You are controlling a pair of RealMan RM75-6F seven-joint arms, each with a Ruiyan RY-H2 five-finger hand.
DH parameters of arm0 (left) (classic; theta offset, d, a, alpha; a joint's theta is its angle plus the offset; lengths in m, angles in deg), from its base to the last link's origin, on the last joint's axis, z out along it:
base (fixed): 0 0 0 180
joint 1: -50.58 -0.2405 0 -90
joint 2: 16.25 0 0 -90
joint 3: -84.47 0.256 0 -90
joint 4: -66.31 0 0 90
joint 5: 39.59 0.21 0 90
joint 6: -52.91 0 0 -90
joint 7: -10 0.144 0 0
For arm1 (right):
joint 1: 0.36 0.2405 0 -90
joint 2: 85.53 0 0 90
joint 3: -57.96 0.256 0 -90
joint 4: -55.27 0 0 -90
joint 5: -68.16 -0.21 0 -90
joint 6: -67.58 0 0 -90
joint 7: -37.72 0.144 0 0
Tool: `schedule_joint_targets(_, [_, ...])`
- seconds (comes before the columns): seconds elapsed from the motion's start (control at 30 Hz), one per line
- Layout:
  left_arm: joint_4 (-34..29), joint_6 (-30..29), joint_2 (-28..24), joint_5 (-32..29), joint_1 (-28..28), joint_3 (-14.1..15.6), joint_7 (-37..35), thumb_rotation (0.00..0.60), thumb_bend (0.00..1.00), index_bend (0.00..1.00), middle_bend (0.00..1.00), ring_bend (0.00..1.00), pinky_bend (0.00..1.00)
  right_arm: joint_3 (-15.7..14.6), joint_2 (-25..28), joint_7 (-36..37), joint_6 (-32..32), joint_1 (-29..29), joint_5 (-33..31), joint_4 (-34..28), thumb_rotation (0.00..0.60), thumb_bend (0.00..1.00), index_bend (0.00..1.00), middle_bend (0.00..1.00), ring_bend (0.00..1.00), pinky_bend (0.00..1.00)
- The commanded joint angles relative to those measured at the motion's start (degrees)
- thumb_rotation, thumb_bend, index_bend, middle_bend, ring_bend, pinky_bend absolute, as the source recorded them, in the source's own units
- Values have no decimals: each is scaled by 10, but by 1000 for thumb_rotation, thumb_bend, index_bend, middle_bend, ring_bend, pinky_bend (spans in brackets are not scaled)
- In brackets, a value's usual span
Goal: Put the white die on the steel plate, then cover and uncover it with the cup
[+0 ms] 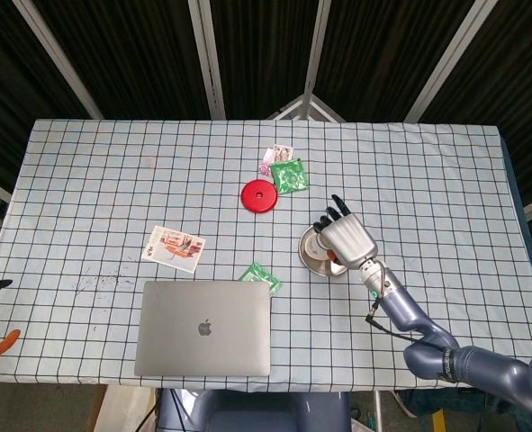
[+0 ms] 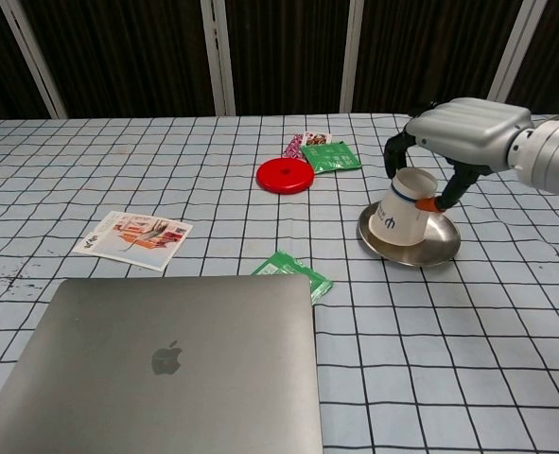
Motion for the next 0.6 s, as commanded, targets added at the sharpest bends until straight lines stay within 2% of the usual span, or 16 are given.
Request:
schedule_joint_targets(0.03, [0, 0, 0, 0, 0, 0, 1, 600, 263, 230, 0, 0, 128, -4, -7, 2, 0, 0, 4, 11, 600, 388, 427, 471, 219, 0])
schedule_joint_targets(0.4, [-1, 2, 2, -1, 1, 0, 6, 600, 263, 230, 0, 0, 128, -5, -31, 18, -6, 3, 21, 51, 600, 387, 452, 471, 221, 0])
schedule_joint_targets(0.6, [-1, 3, 2, -1, 1, 0, 6, 600, 263, 231, 0, 0, 128, 7, -54, 24, -14, 10, 23, 81, 600, 388, 461, 471, 222, 0])
